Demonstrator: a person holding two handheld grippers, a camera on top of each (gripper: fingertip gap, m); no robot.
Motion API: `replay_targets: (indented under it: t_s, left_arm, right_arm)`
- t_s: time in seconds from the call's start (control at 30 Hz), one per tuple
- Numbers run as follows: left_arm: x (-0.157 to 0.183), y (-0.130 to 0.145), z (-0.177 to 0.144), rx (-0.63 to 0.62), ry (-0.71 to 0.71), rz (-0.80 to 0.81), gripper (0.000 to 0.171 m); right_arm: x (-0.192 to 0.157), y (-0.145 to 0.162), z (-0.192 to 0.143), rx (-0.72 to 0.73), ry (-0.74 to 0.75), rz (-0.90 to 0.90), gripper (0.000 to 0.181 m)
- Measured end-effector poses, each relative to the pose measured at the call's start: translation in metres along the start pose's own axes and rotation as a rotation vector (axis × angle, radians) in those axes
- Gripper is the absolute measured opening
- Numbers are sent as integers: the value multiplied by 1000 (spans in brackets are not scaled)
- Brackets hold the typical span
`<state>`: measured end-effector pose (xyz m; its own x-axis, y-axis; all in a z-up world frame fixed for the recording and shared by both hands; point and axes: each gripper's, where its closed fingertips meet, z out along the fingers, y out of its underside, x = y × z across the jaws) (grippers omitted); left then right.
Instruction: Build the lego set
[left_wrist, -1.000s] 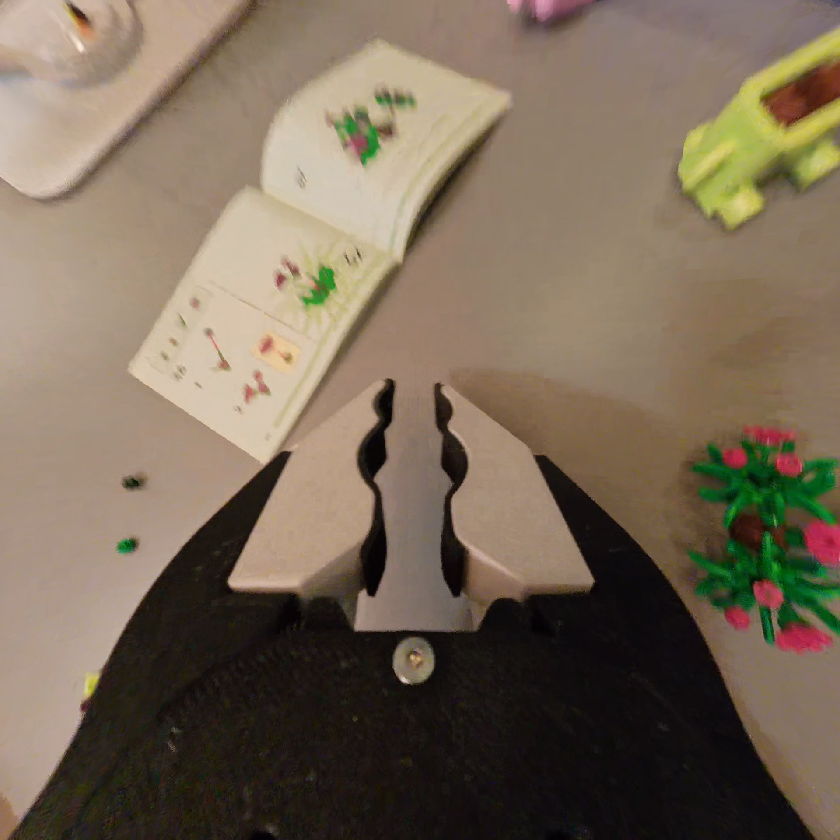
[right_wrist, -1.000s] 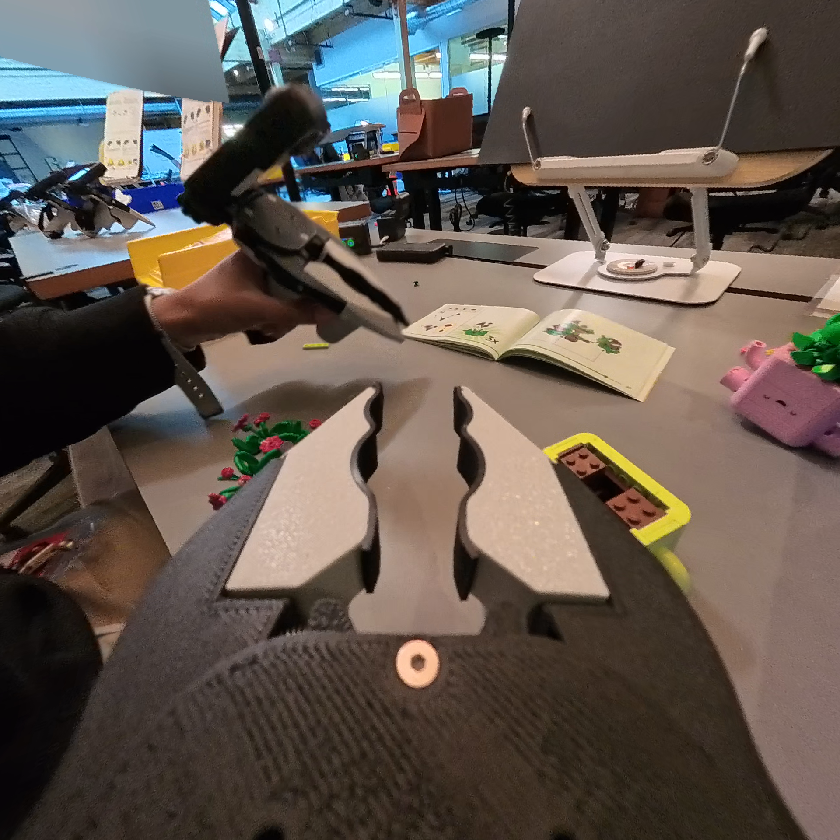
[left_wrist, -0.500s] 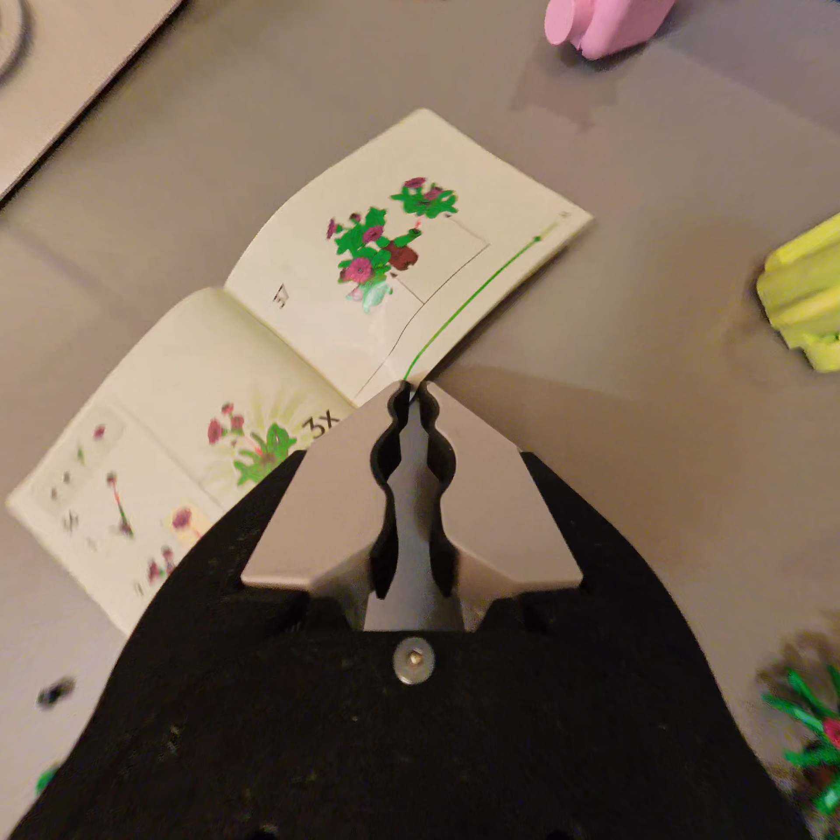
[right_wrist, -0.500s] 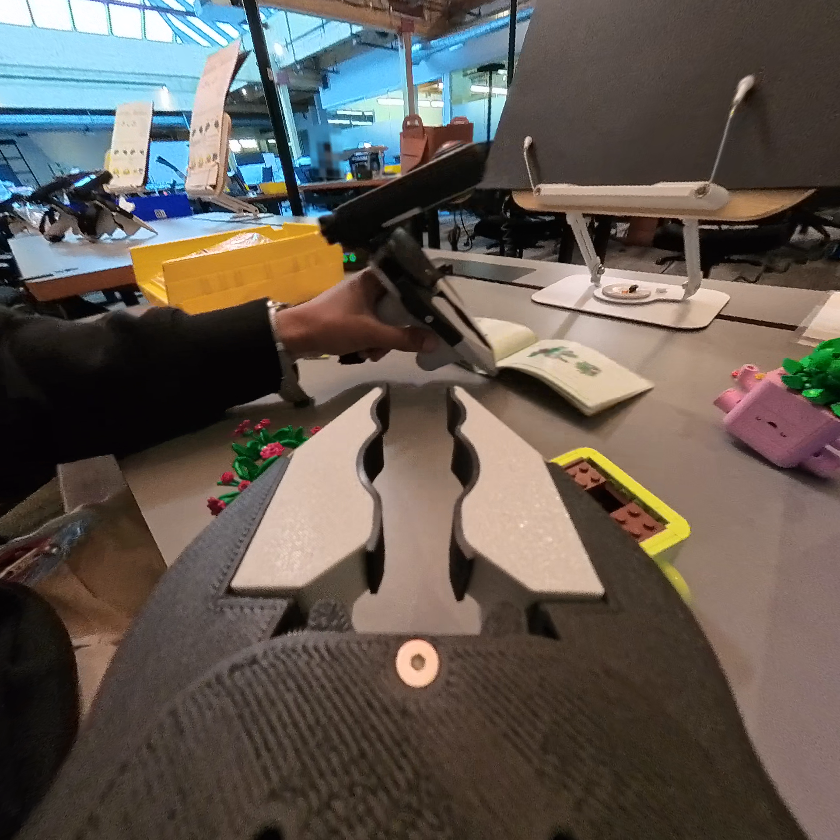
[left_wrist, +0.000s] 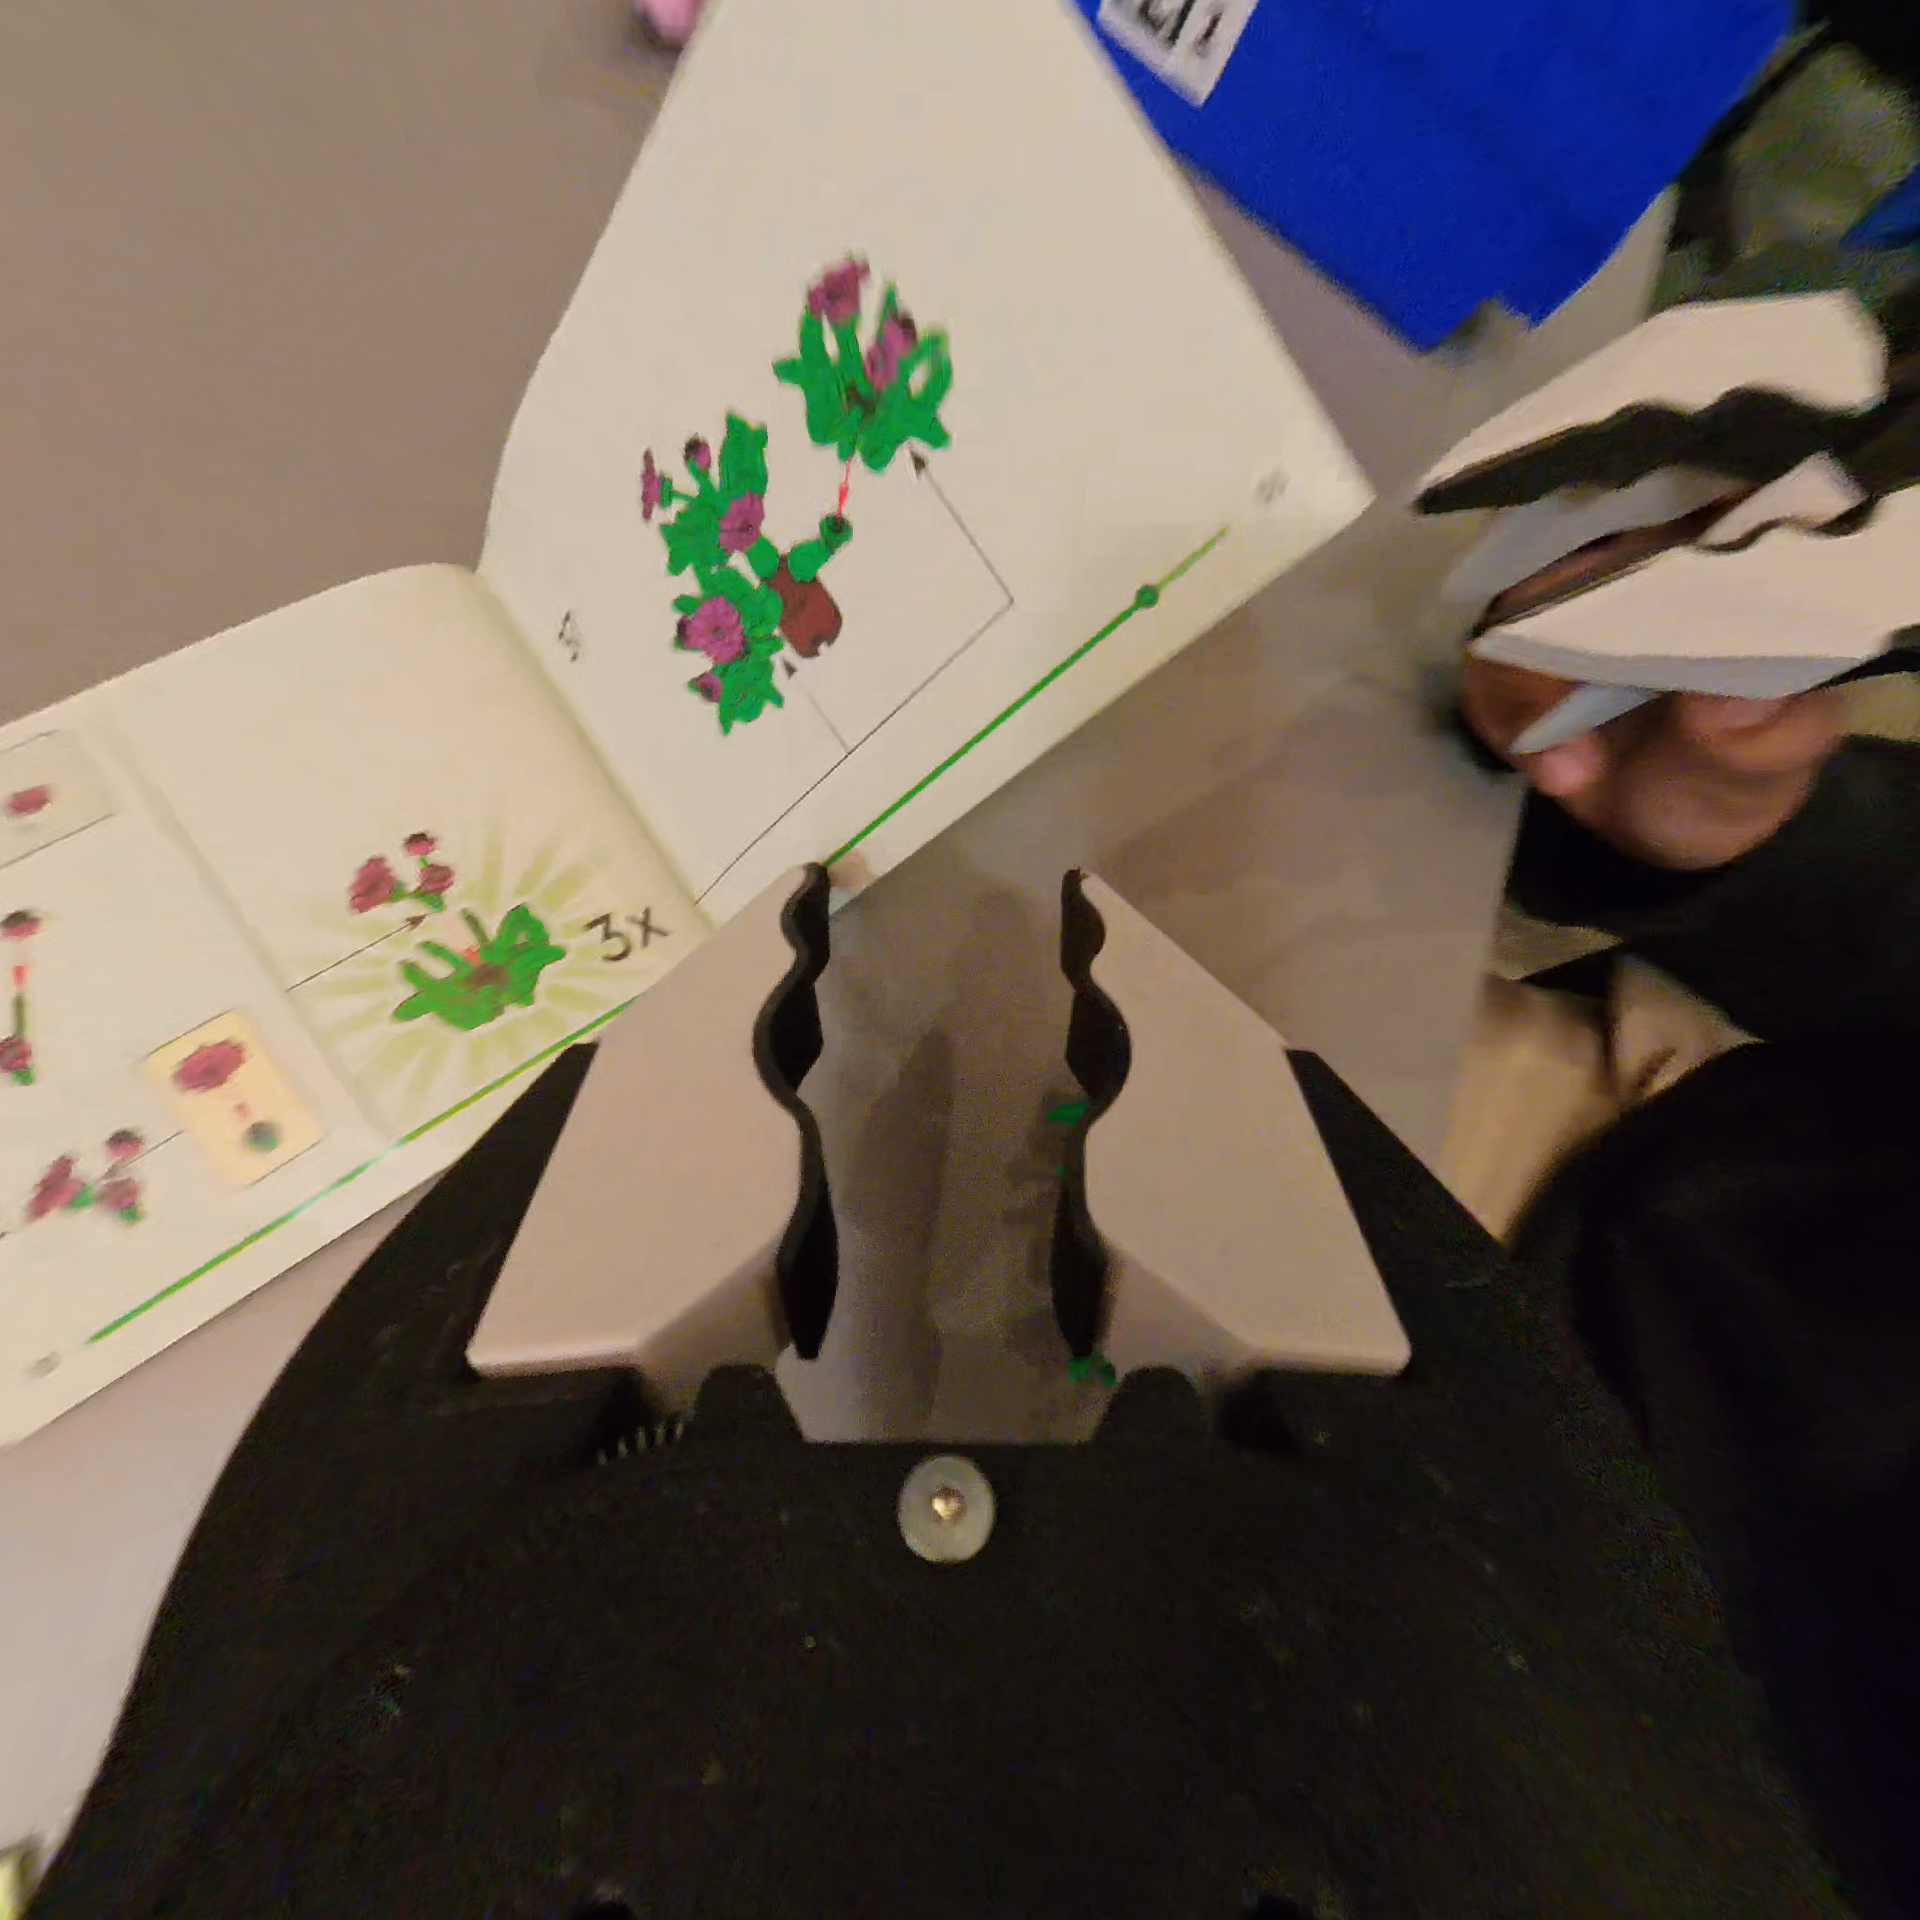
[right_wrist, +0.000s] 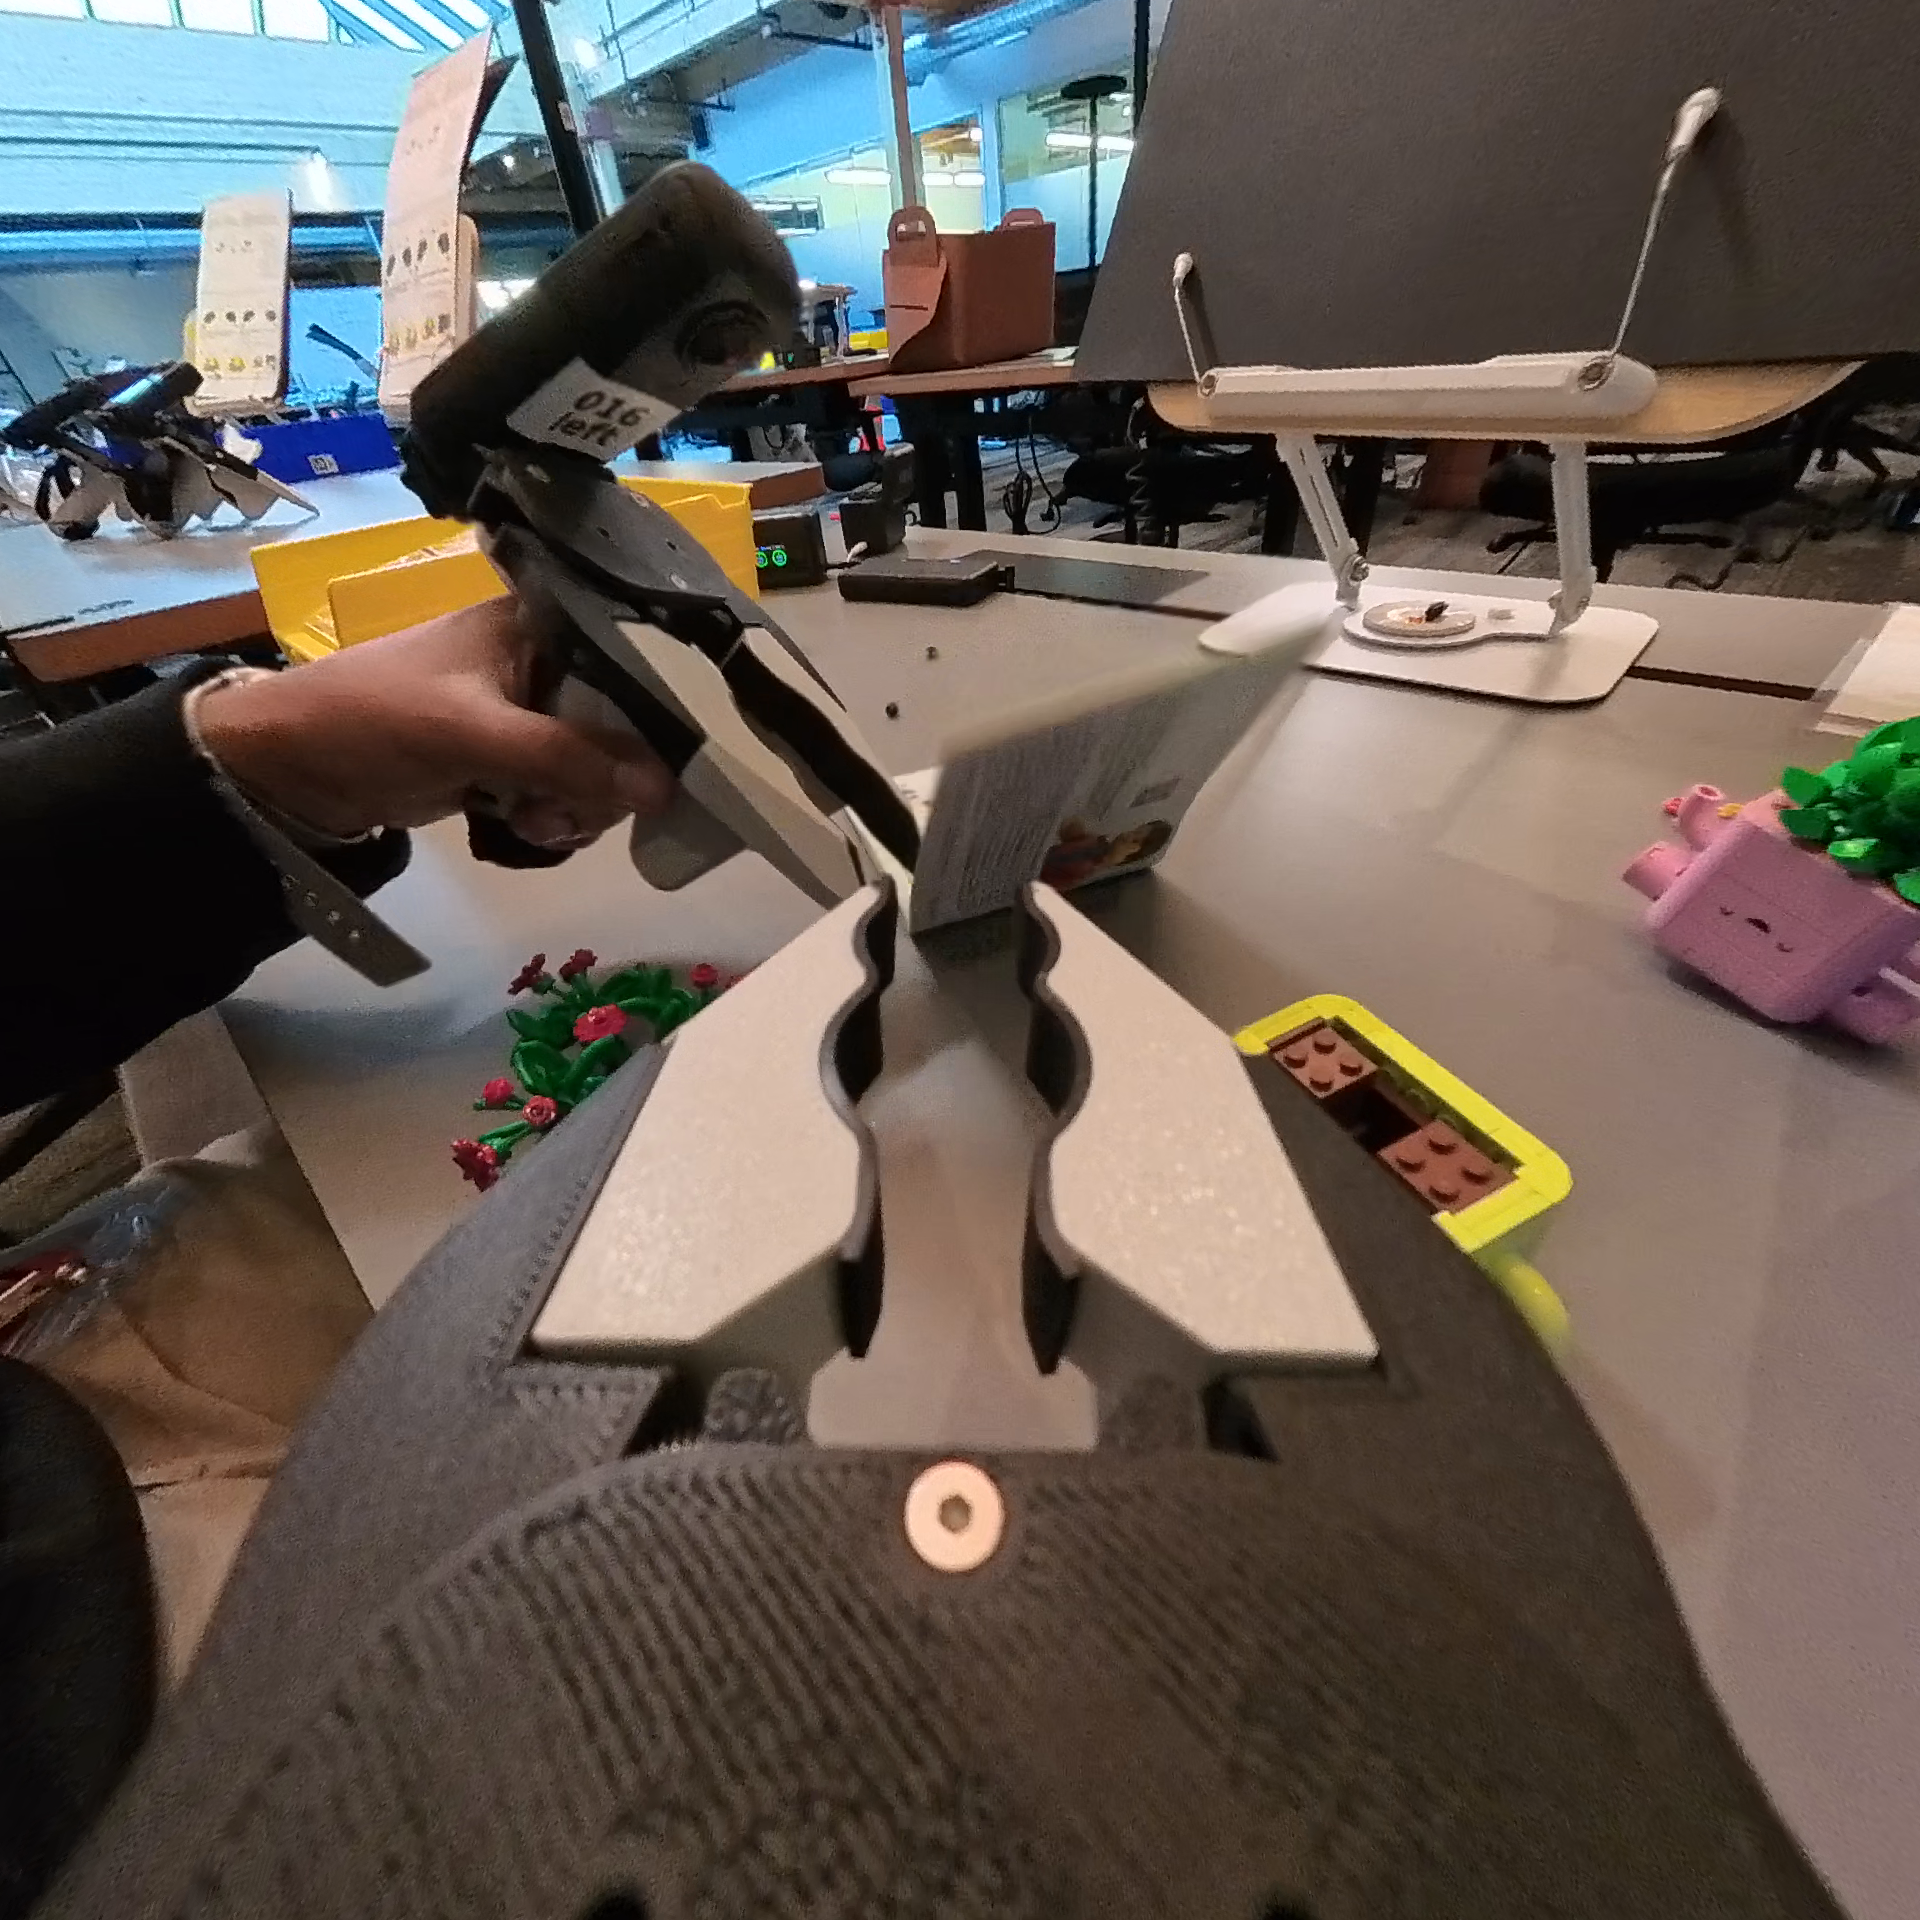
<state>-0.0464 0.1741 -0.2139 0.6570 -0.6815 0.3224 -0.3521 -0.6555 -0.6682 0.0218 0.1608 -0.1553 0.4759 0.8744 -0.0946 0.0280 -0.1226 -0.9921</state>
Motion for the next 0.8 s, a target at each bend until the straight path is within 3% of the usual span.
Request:
replay_targets:
  t_s: [0.13, 0.27, 0.4, 0.5, 0.63, 0.8]
  left_arm:
    - [4, -14, -7, 87, 49, -45, 53]
    - [-12, -26, -4, 150, -57, -80, 70]
    - [-24, -29, 21, 92, -182, -16, 97]
    - [-27, -22, 39, -5, -229, 53, 96]
    - [-36, -7, 52, -115, -295, 109, 77]
    - [-39, -8, 51, -108, -299, 104, 70]
  right_arm:
    - [5, -7, -6, 59, 6, 38, 20]
    - [12, -11, -10, 91, 5, 98, 20]
    - [15, -14, -12, 113, -3, 134, 21]
    - [15, -14, -13, 119, -8, 141, 21]
    - [14, -14, -12, 115, -16, 138, 21]
    - [12, -12, -11, 102, -23, 131, 21]
